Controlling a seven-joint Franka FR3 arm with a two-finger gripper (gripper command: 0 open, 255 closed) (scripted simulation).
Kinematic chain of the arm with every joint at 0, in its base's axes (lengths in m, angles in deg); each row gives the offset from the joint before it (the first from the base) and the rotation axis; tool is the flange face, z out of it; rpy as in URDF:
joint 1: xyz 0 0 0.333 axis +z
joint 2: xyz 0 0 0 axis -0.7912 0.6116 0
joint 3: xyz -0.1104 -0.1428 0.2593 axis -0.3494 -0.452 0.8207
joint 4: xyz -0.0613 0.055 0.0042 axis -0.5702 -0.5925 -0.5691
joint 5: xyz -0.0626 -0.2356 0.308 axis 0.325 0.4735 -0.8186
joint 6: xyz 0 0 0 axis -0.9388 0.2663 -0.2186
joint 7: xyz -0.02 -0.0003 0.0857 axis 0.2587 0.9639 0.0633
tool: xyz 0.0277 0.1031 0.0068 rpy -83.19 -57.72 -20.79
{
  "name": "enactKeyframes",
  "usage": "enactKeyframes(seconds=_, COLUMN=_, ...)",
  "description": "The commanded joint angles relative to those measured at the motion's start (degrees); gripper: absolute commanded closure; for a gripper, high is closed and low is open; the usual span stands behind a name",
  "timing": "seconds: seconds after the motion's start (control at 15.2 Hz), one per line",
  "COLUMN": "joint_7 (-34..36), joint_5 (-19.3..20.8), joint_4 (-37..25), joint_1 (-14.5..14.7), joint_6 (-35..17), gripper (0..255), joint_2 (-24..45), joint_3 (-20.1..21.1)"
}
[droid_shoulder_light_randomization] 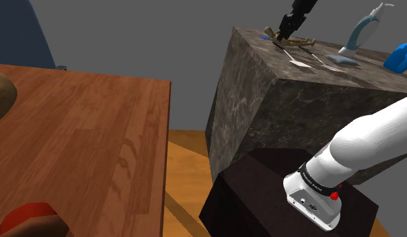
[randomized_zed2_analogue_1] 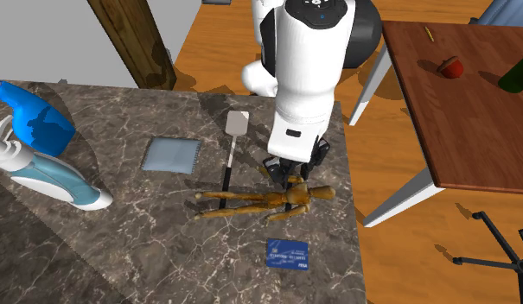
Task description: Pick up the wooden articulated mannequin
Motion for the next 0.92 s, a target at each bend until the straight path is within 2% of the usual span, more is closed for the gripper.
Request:
enactKeyframes(seconds=0.0, joint_7=0.01, joint_5=0.01, joint_4=0.08, joint_1=-0.02, joint_6=0.03, gripper=255, joint_2=0.03, joint_3=-0.03)
enactKeyframes(seconds=0.2, joint_7=-0.01, joint_5=-0.04, joint_4=-0.13, joint_1=0.0, joint_6=0.06, gripper=255, joint_2=0.21, joint_3=-0.03)
enactKeyframes(seconds=0.86, joint_7=-0.26, joint_5=-0.57, joint_4=-9.43, joint_1=0.26, joint_6=7.82, gripper=255, joint_2=1.81, joint_3=0.07)
